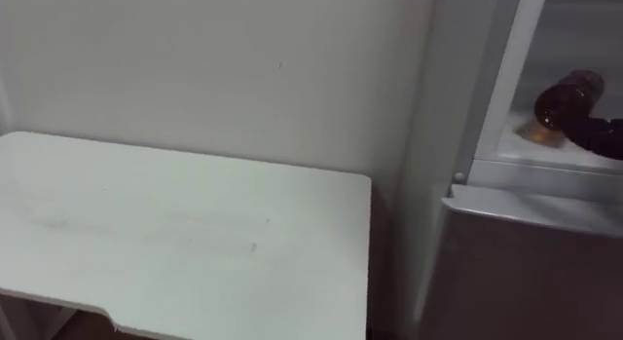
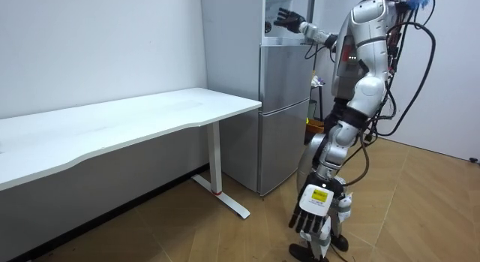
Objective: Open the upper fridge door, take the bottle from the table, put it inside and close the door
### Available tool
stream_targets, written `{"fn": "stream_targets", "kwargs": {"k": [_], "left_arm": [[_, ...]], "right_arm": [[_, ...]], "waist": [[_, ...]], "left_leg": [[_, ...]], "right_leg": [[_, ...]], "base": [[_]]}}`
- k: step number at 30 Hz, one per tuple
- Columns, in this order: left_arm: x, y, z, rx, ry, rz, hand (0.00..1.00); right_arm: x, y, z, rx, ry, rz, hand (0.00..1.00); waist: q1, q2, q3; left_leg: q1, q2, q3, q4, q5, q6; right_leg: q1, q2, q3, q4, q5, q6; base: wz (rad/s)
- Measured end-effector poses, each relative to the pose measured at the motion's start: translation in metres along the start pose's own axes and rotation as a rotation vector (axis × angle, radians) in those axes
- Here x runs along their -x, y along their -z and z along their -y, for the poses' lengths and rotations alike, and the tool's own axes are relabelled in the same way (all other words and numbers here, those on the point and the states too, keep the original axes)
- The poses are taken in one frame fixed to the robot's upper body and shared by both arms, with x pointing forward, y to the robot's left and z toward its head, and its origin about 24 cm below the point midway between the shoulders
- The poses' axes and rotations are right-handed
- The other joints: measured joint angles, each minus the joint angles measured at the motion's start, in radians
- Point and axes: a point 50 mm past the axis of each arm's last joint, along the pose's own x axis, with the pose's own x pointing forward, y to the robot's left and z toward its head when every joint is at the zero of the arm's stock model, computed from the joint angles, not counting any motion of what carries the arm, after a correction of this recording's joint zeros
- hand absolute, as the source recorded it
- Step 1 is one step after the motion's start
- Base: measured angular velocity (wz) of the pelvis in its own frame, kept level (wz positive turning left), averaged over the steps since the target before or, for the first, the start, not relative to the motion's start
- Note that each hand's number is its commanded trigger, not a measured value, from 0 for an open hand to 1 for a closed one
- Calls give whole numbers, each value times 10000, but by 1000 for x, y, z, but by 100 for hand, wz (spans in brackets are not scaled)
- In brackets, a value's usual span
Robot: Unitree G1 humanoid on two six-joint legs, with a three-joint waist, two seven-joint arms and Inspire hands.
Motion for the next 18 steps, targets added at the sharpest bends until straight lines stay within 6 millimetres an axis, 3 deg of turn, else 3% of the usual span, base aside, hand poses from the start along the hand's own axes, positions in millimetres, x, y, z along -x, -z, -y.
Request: {"fn": "stream_targets", "kwargs": {"k": [4,14,18], "left_arm": [[0,5,2,50,28,-129,0],[-1,16,-1,83,87,-495,0],[0,21,-2,190,15,-653,0]], "right_arm": [[6,1,-1,-217,22,45,0],[18,-3,0,-276,-275,285,0],[25,-20,-6,-921,-599,1088,0]], "waist": [[-221,-4,-11],[-222,-173,-47],[-233,-199,-61]], "left_leg": [[34,11,86,-1,-14,12],[29,31,271,4,-32,19],[-26,36,262,9,-82,21]], "right_leg": [[-10,-17,25,13,3,5],[-158,-15,117,-28,-25,29],[-228,-5,179,-30,-27,31]], "base": [[-7],[-2],[-3]]}}
